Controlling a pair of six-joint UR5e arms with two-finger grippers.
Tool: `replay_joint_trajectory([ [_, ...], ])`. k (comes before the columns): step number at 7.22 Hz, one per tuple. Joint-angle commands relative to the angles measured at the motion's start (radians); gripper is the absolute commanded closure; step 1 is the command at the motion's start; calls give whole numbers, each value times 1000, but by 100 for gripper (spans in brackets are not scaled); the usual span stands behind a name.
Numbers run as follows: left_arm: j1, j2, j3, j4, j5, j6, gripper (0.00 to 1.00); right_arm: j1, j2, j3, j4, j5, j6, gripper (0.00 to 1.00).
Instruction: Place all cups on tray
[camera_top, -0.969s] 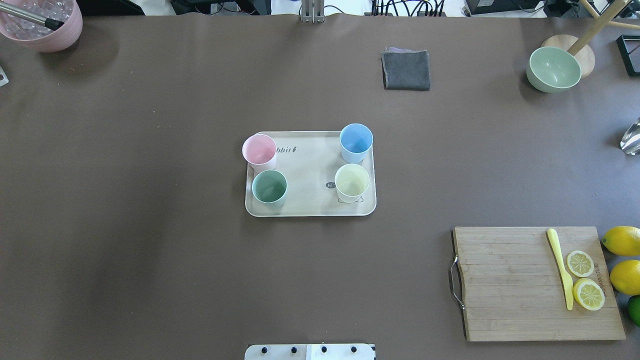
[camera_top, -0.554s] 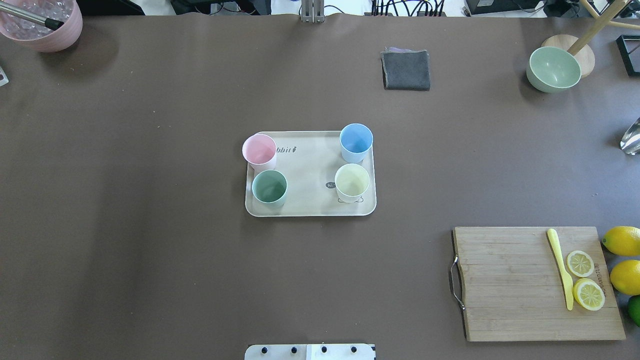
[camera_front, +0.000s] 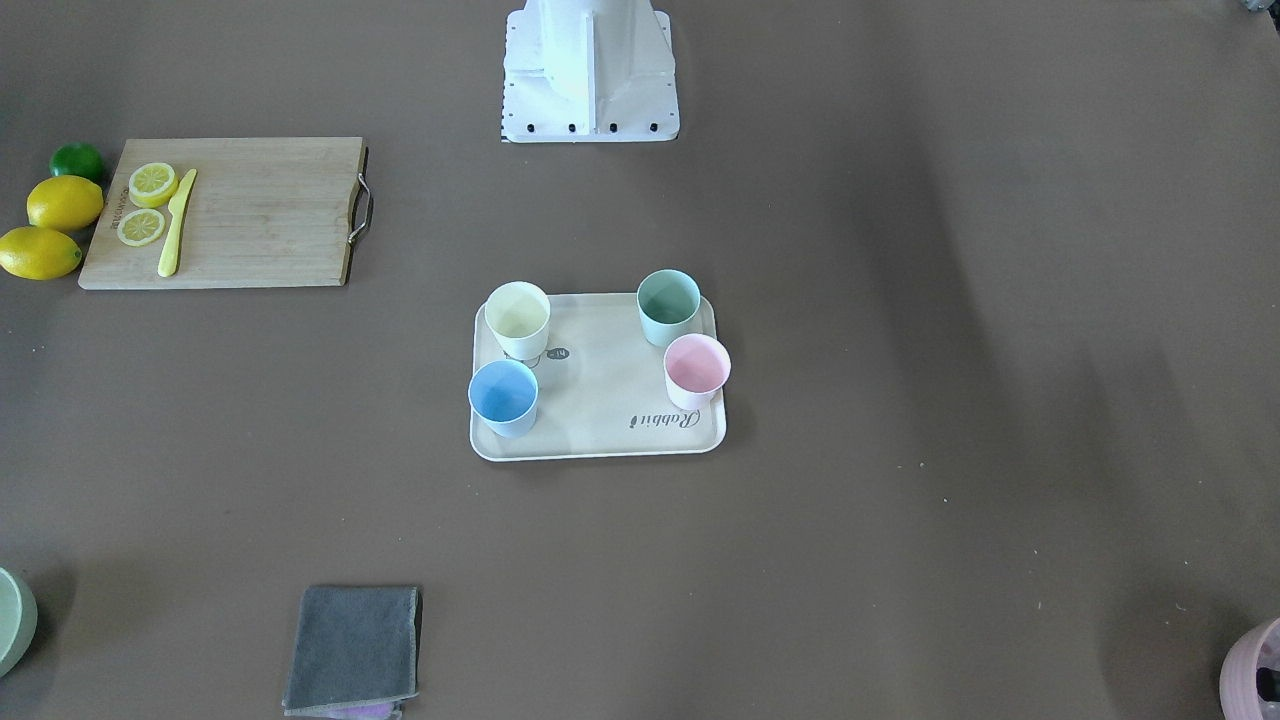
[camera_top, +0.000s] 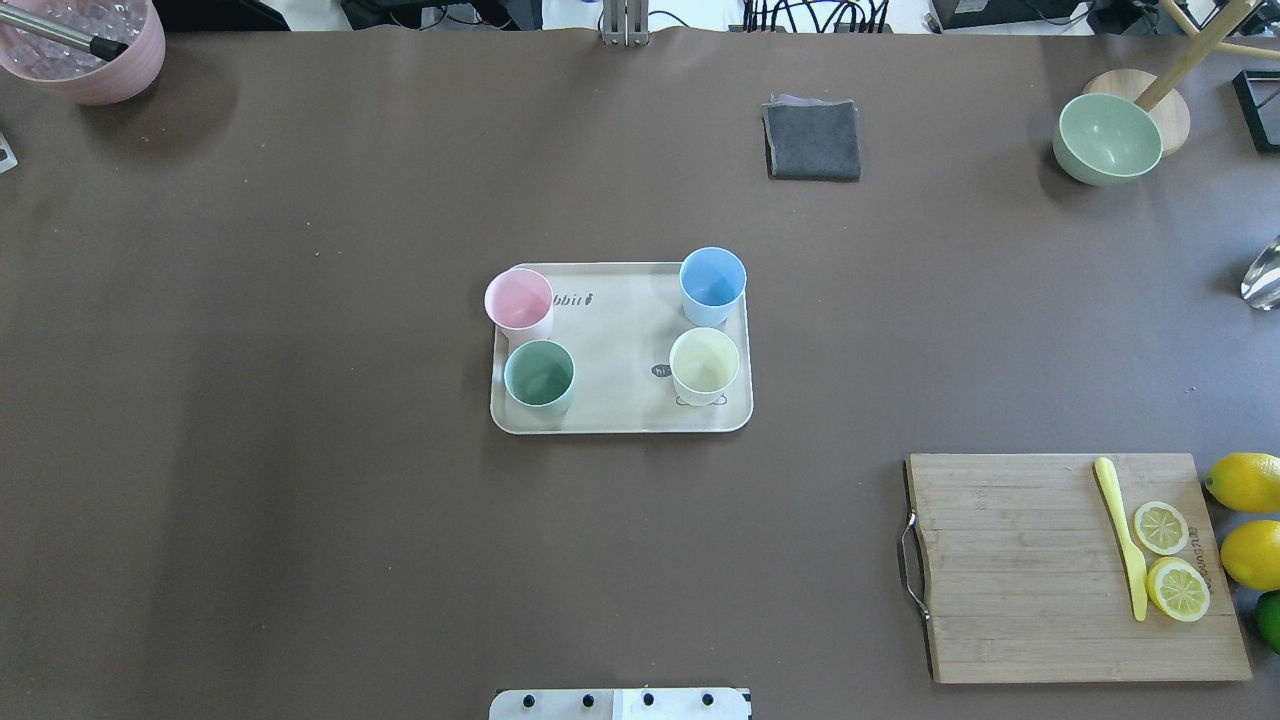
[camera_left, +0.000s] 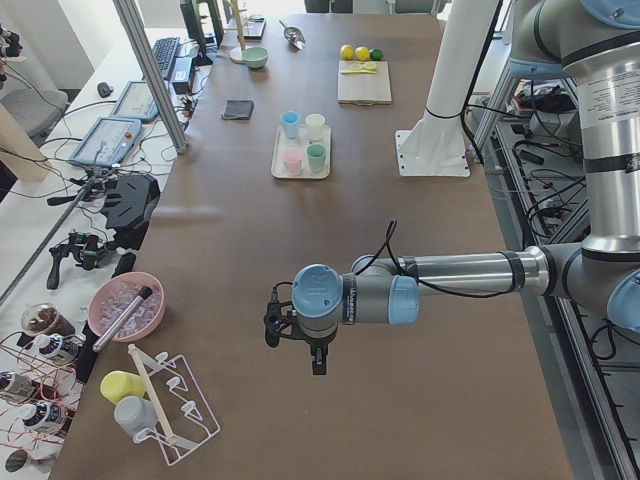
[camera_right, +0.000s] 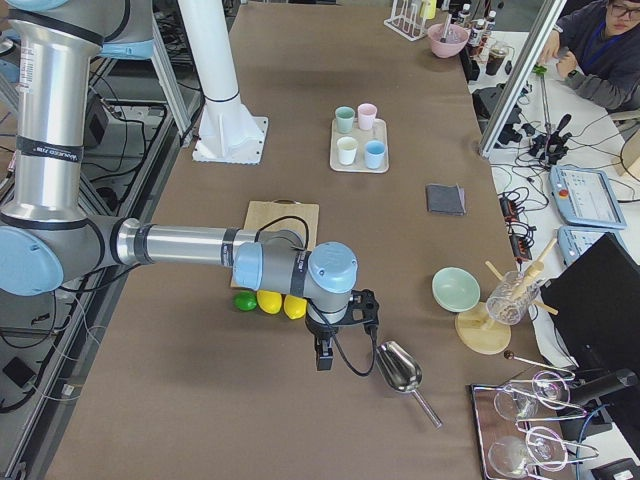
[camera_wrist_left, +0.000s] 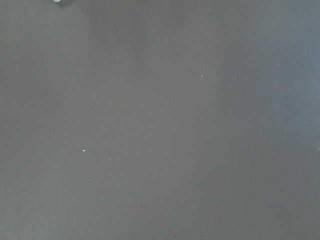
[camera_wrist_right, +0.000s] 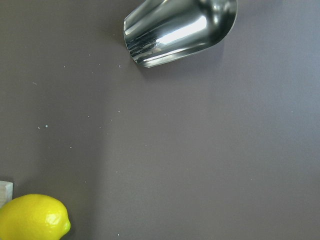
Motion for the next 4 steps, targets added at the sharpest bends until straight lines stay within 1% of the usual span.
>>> replay_joint_trajectory([
  [1, 2, -12, -3, -4, 10, 1, 2, 0, 2, 0, -1, 6, 4, 0],
  [4, 0, -8, 0, -30, 10, 1, 2, -3, 2, 0, 1, 9, 2, 0],
])
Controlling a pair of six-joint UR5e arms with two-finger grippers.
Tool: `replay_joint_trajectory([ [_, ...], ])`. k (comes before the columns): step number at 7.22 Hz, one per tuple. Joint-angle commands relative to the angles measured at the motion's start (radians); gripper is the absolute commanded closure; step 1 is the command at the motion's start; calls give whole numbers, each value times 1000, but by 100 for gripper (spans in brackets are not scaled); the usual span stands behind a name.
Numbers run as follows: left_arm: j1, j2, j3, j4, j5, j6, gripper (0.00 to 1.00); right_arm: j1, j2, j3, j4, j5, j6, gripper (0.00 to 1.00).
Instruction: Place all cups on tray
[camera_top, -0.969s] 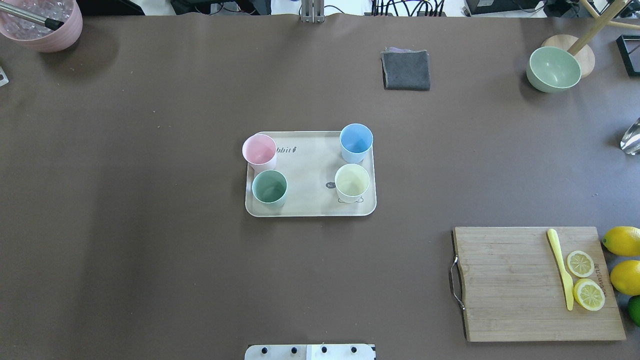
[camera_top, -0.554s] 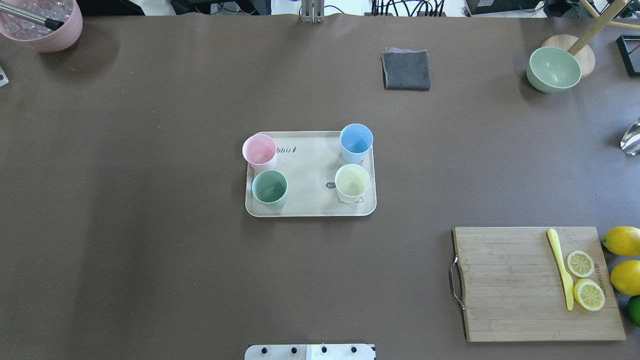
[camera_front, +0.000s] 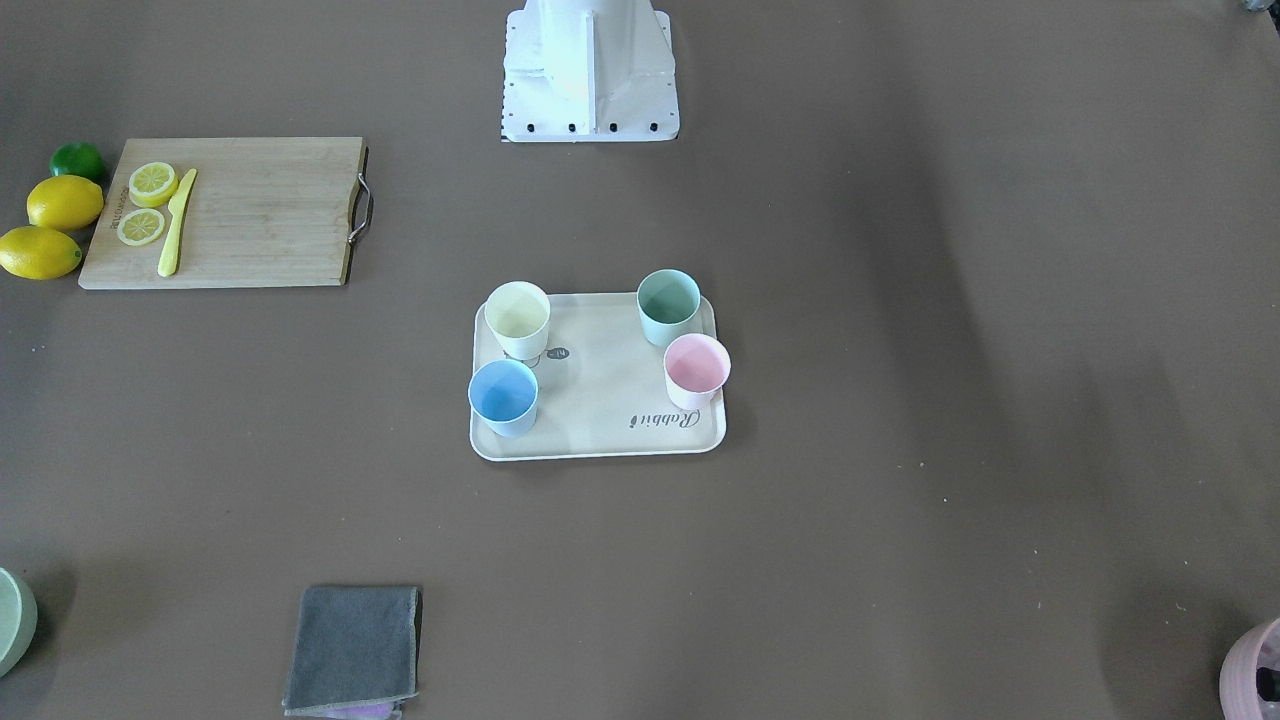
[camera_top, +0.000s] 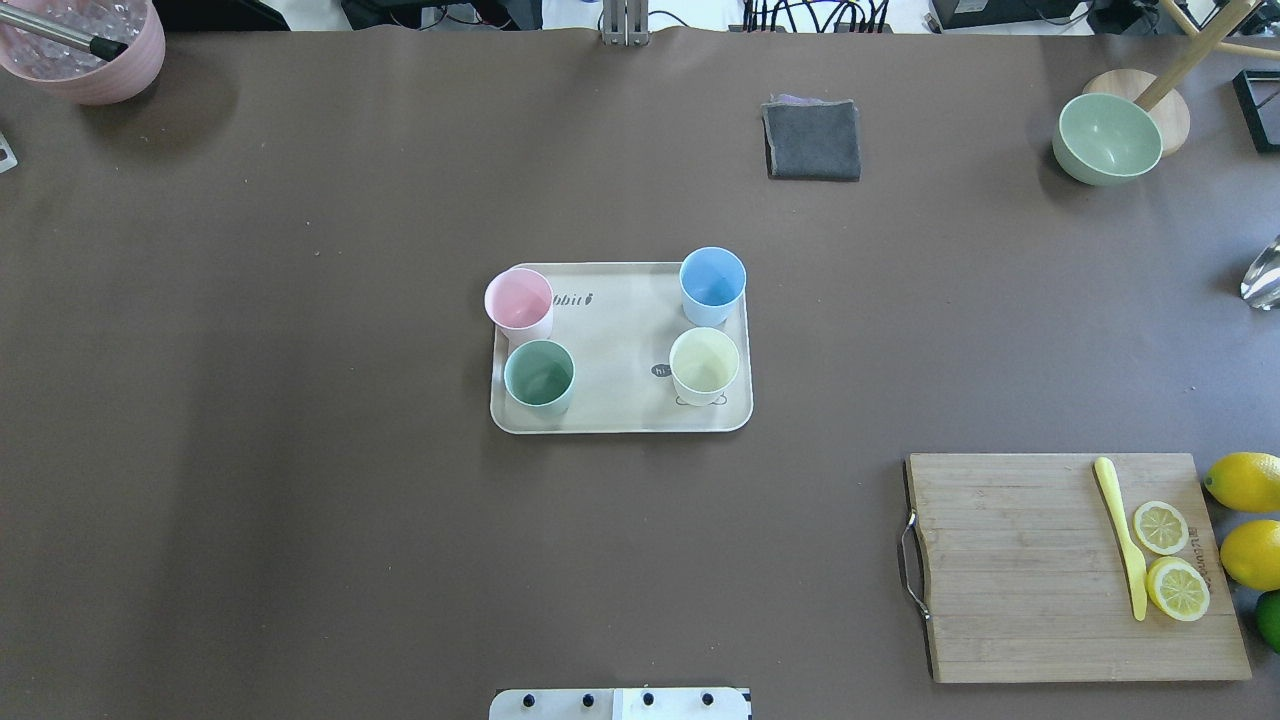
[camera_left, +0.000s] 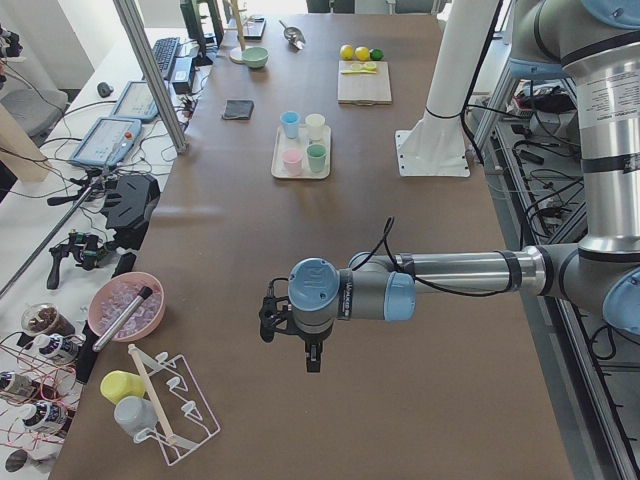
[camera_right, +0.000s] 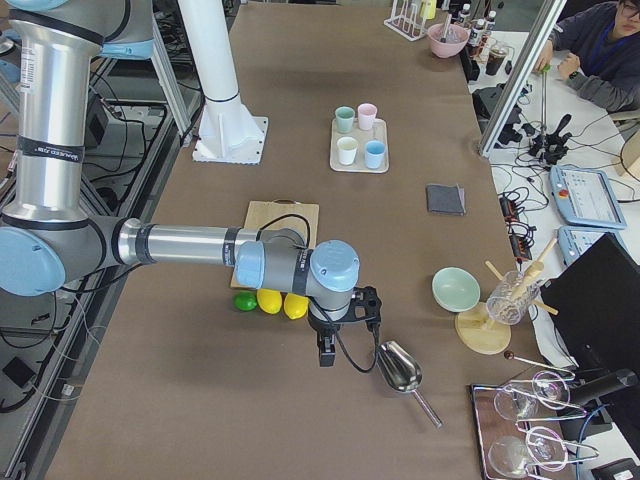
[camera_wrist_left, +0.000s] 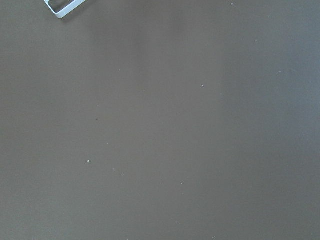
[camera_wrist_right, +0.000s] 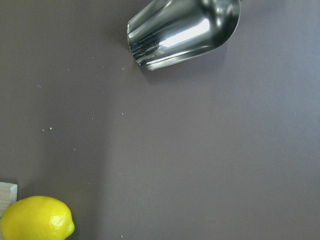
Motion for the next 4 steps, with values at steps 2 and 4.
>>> replay_joint_trajectory([
  [2, 0, 4, 0, -16, 0, 0, 2, -11, 0, -1, 0, -1, 0, 0],
  [4, 0, 4, -3, -18, 0, 0, 2, -20, 0, -1, 0, 1, -8, 0],
])
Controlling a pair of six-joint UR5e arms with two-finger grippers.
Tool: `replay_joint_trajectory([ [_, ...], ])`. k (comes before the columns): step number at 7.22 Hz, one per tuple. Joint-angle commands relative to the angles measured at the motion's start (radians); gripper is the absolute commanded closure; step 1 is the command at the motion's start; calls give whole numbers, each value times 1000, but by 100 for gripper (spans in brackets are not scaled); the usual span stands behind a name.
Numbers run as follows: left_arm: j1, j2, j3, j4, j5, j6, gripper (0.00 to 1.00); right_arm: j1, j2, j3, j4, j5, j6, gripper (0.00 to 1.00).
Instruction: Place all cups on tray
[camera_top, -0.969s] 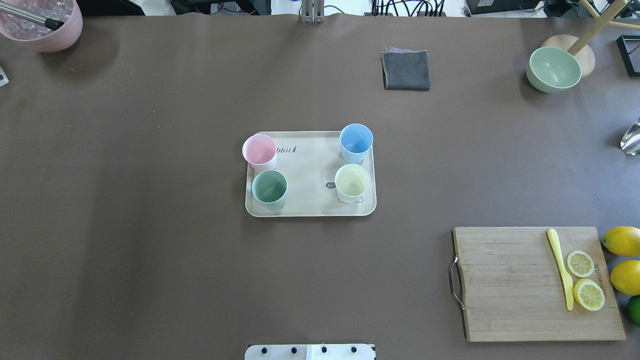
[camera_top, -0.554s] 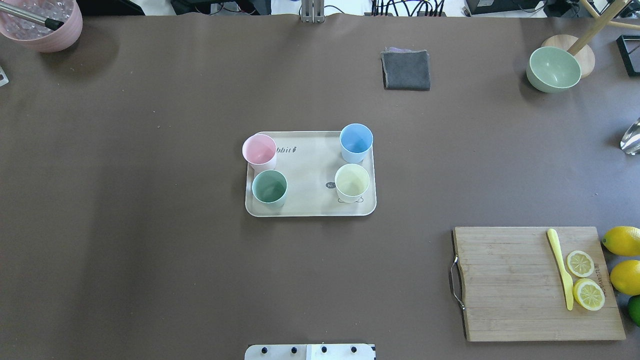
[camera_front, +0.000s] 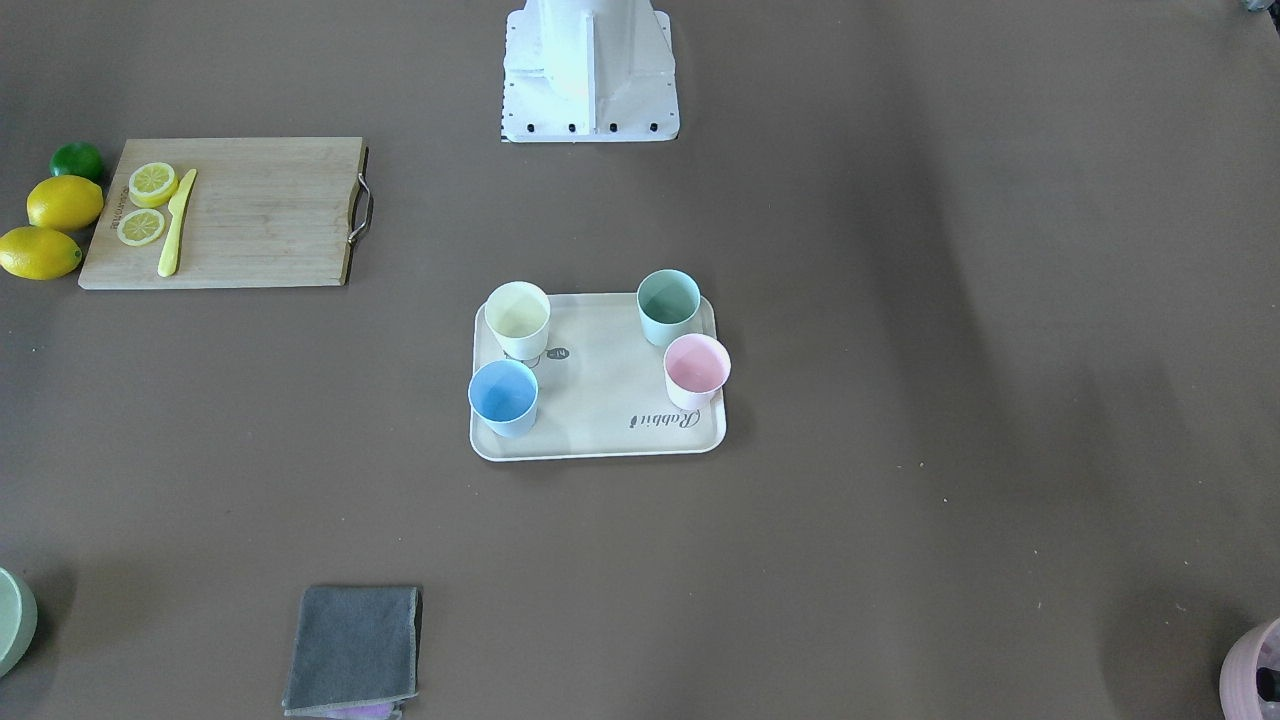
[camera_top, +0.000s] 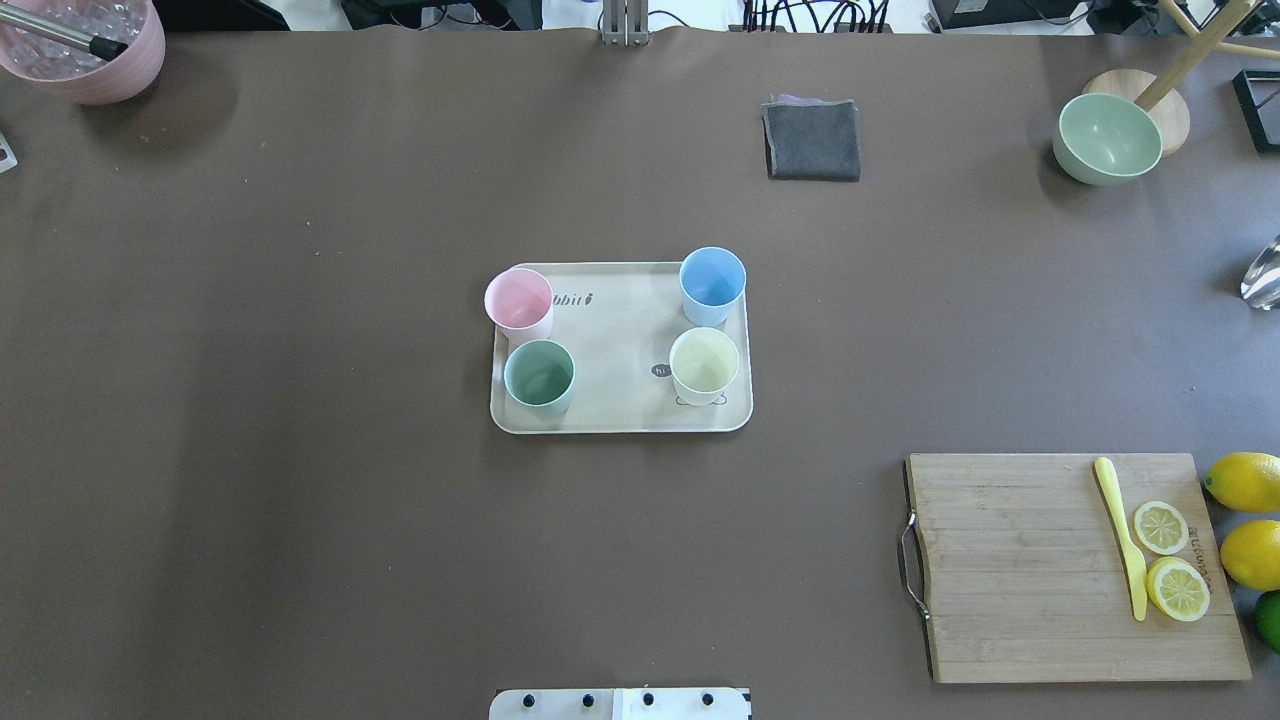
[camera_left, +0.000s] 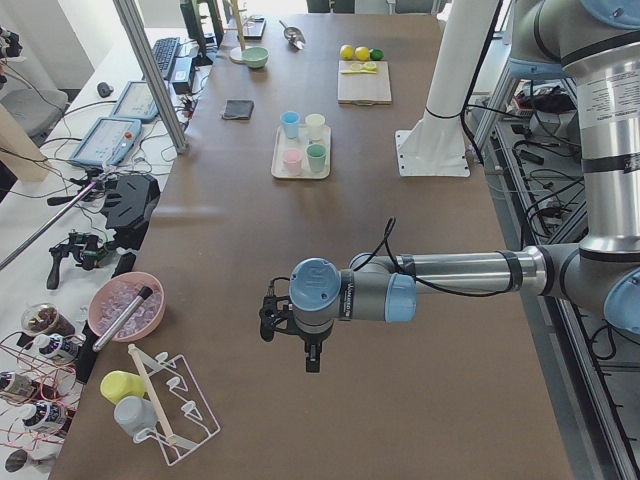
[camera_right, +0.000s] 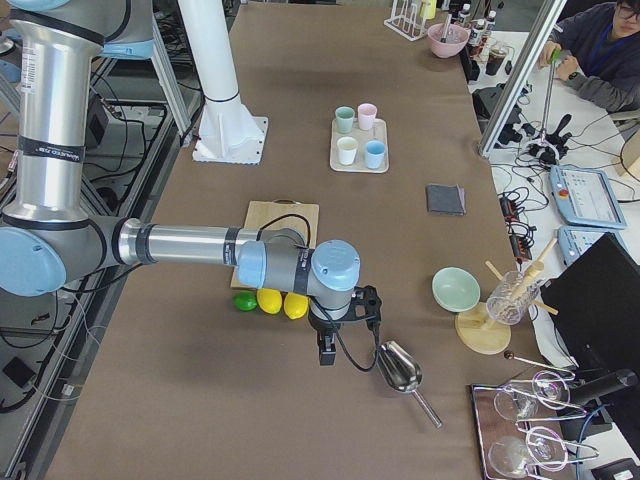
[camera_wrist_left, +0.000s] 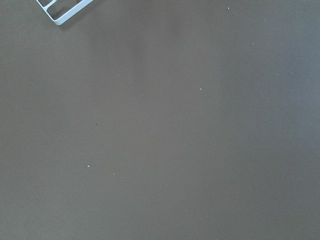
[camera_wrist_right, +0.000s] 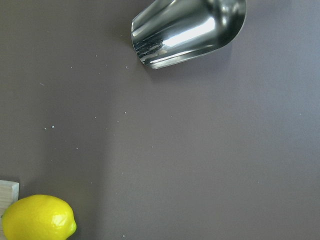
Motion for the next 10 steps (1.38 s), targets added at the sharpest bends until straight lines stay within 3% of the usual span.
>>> replay_joint_trajectory([
  [1, 0, -1, -3, -1, -1, 0, 2, -5, 0, 1, 0, 1, -3, 0],
  [10, 0, -1, -6, -2, -3, 0, 2, -11, -6, -3, 43, 4, 0, 0],
])
